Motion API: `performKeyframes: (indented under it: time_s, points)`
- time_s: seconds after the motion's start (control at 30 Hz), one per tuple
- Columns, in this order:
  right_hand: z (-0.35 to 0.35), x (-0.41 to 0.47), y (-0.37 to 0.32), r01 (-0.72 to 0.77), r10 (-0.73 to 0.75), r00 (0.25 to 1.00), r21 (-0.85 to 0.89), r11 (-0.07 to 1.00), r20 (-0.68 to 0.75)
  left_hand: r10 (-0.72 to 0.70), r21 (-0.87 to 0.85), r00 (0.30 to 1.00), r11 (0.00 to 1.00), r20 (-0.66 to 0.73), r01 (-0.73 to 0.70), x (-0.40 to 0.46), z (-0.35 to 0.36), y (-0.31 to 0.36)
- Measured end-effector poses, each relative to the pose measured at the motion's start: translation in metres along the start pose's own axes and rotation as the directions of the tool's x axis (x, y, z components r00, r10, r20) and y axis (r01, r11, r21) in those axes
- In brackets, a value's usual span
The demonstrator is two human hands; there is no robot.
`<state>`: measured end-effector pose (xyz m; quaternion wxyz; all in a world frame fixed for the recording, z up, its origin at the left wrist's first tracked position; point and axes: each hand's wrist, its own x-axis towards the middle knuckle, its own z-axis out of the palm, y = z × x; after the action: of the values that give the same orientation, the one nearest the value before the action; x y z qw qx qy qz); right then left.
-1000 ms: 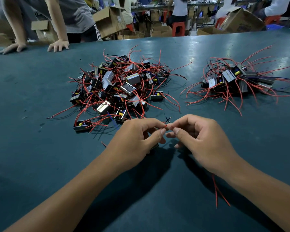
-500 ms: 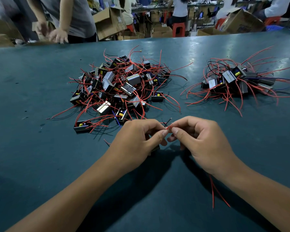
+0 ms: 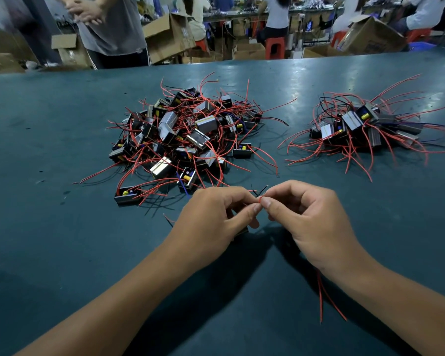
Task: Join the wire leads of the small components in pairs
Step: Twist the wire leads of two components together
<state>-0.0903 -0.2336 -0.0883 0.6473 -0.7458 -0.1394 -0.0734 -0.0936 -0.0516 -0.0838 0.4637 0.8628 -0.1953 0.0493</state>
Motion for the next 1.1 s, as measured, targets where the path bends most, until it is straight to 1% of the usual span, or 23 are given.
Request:
performKeyframes:
  time_s: [0.3, 0.43, 0.57, 0.63, 0.73, 0.8, 0.87, 1.1]
  points:
    - [0.000, -0.002, 0.001, 0.019, -0.019, 1.000, -0.038, 0.999, -0.014, 0.027, 0.000, 0.999, 1.000, -0.033, -0.027, -0.002, 0.001, 0.003]
    - [-0.001, -0.004, 0.002, -0.013, 0.013, 1.000, -0.042, 0.999, 0.007, -0.039, 0.010, 0.996, 0.999, -0.082, 0.040, -0.002, -0.004, 0.003]
    - [0.000, -0.004, 0.002, -0.048, 0.048, 0.999, -0.043, 0.998, 0.002, -0.035, 0.018, 0.993, 0.999, -0.111, 0.038, -0.003, -0.004, 0.005]
    - [0.000, -0.005, 0.001, -0.057, 0.057, 0.998, -0.039, 0.998, 0.007, 0.000, 0.035, 0.990, 0.999, -0.139, 0.005, -0.003, -0.003, 0.008]
    - [0.001, -0.006, -0.002, -0.014, 0.016, 0.999, -0.080, 0.997, 0.033, 0.150, 0.160, 0.967, 0.980, -0.206, -0.118, -0.003, -0.005, 0.015]
    - [0.002, -0.008, -0.004, 0.019, -0.015, 0.999, -0.116, 0.993, 0.035, 0.217, 0.234, 0.959, 0.957, -0.184, -0.171, -0.002, -0.005, 0.020]
    - [0.001, -0.009, -0.004, 0.050, -0.045, 0.998, -0.132, 0.990, 0.039, 0.242, 0.279, 0.959, 0.941, -0.148, -0.194, -0.003, -0.005, 0.022]
    - [-0.001, -0.014, -0.010, 0.133, -0.113, 0.988, -0.228, 0.964, 0.102, 0.179, 0.290, 0.982, 0.944, -0.058, -0.154, 0.000, -0.010, 0.027]
